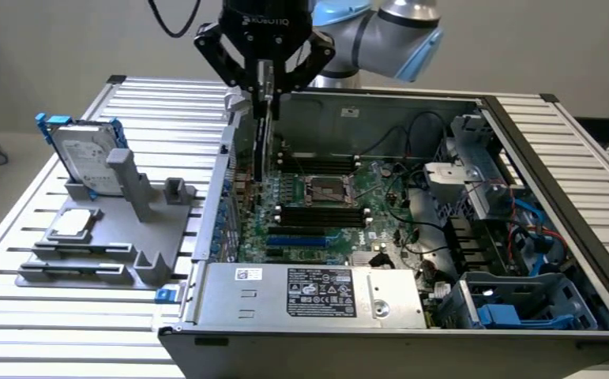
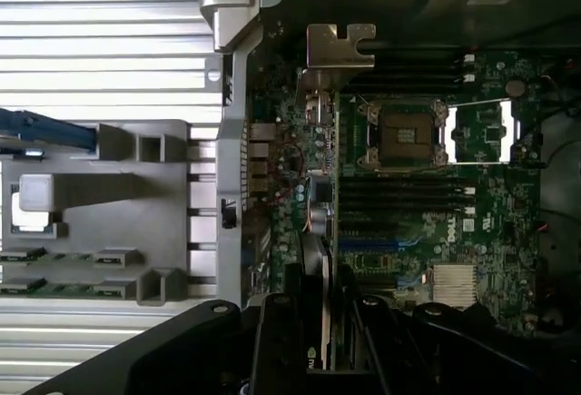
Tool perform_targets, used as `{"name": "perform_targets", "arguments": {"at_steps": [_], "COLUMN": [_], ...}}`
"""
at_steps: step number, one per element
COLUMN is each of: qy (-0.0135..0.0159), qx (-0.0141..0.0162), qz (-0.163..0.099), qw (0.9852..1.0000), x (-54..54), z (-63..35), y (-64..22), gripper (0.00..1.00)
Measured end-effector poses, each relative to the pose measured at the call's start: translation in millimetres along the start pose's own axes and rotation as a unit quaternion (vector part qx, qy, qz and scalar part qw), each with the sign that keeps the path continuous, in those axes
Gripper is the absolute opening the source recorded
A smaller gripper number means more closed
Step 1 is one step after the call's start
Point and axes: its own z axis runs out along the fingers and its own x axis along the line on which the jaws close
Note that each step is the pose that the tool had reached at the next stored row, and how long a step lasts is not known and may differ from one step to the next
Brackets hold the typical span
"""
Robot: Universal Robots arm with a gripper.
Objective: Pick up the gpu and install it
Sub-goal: 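Pick up the gpu and move the gpu toward the slot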
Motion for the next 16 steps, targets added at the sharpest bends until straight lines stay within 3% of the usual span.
{"name": "perform_targets", "arguments": {"at_steps": [16], "qy": [0.0], "qx": [0.0032], "qz": [0.0], "qw": [1.0], "x": [-72.8], "z": [27.8], "y": [9.2], "gripper": [0.27]}}
